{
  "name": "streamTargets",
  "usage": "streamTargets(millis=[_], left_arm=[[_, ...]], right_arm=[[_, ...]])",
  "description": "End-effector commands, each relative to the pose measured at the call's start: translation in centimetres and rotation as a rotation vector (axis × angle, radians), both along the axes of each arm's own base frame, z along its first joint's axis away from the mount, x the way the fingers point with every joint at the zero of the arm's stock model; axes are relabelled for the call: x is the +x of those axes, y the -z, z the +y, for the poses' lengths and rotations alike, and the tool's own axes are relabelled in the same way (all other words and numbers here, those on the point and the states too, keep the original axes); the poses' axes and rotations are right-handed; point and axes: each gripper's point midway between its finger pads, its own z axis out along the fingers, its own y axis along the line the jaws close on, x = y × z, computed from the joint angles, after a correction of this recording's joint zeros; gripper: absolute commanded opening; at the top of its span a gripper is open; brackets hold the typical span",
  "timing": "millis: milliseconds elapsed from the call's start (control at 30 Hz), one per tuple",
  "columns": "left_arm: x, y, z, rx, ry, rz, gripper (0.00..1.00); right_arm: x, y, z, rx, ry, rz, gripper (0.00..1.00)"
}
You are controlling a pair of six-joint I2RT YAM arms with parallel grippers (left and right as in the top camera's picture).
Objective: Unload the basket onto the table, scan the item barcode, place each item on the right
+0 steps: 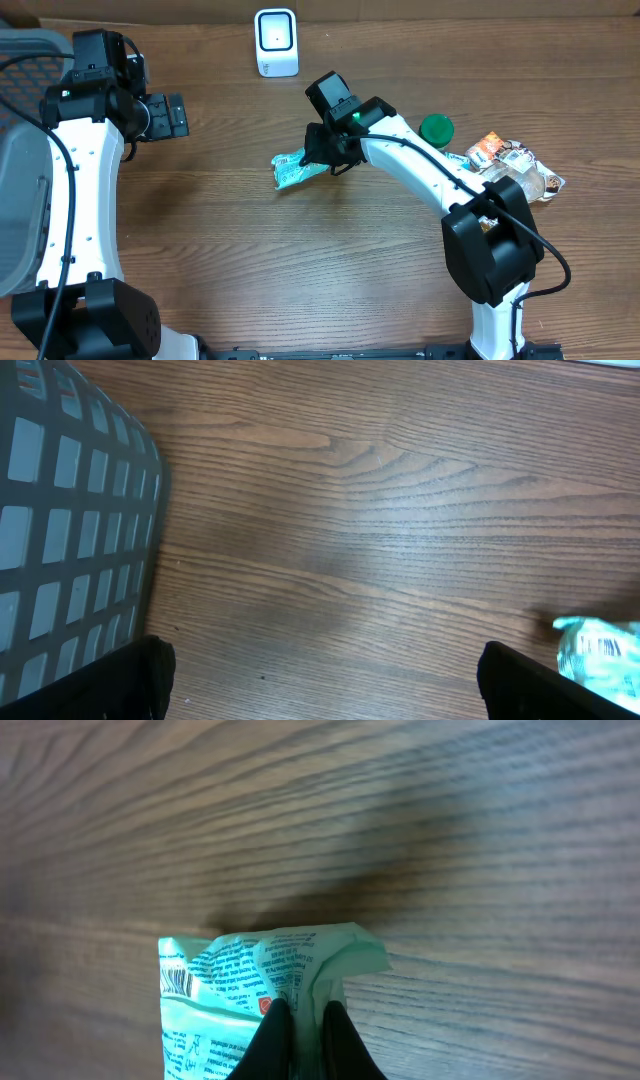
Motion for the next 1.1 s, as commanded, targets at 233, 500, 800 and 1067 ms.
streamTargets(millis=[233, 500, 800, 1067], left_arm=[[0.0, 0.1, 0.0, 0.005, -0.006, 0.002, 0.99], [0.0, 0.1, 0.0, 0.005, -0.006, 0.002, 1.00], [0.0, 0.1, 0.0, 0.005, -0.006, 0.002, 1.00], [0.0, 0.1, 0.0, 0.005, -0.006, 0.002, 1.00]], right_arm=[[-1.5, 1.7, 0.4, 0.003, -0.063, 0.068, 0.56], [0.4, -2.1, -4.4, 0.152, -0.250, 0.091, 0.58], [1.6, -2.1, -7.6, 0.134, -0.430, 0.002, 0.55], [1.3, -0.6, -5.6, 0.062, -0.482, -0.034, 0.54]])
